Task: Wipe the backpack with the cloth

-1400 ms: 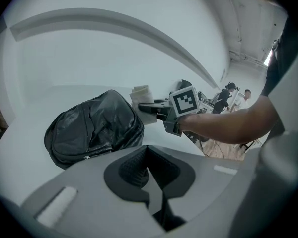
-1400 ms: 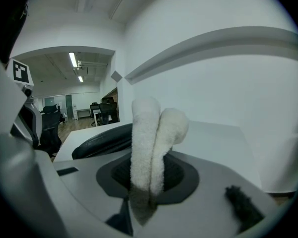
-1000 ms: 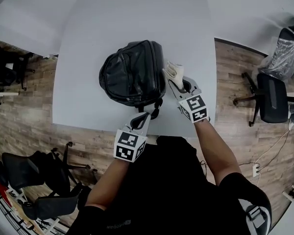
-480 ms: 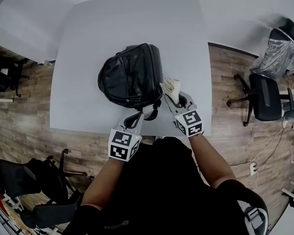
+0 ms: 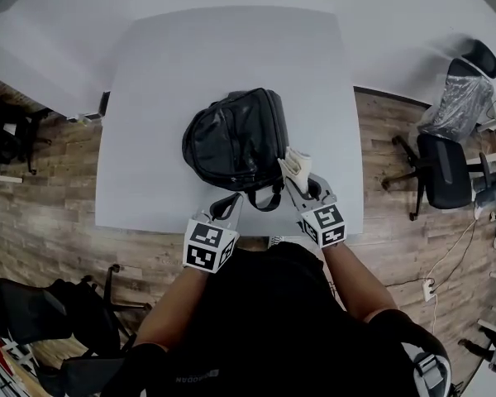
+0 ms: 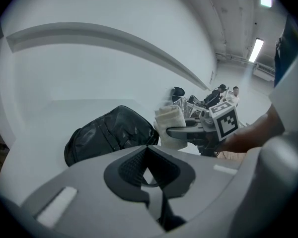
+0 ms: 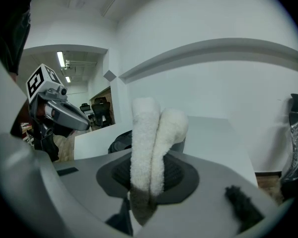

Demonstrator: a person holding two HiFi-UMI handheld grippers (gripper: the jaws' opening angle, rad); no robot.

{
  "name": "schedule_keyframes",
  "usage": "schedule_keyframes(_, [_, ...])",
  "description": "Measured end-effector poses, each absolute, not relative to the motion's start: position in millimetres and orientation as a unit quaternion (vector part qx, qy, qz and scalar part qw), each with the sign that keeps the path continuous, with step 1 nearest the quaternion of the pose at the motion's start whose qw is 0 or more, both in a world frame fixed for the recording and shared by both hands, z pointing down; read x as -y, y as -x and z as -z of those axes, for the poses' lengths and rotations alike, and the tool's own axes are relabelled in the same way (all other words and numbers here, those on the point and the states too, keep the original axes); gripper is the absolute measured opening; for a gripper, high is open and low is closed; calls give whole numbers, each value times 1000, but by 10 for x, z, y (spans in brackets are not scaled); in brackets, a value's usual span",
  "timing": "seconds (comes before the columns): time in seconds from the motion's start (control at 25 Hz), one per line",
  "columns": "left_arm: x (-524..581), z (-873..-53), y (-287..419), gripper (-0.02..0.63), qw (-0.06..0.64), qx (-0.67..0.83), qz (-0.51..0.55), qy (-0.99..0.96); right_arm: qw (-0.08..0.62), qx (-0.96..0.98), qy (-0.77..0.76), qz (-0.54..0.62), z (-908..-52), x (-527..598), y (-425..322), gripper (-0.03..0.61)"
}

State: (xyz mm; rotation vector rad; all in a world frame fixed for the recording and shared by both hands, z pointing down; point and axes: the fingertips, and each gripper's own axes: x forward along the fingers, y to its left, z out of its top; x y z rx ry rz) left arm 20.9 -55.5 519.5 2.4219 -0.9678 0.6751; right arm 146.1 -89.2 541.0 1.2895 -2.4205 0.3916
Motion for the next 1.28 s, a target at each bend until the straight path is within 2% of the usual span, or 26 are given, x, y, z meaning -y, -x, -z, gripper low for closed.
schedule_keyframes(0.88, [1052, -5085, 413, 6, 211, 346, -214, -889, 205, 830, -494, -155, -5150, 1085, -1159, 87])
schedule_keyframes(1.28, [1096, -5017, 775, 7, 210, 374, -192, -883, 163, 872, -433, -160, -4888, 1657, -263, 87])
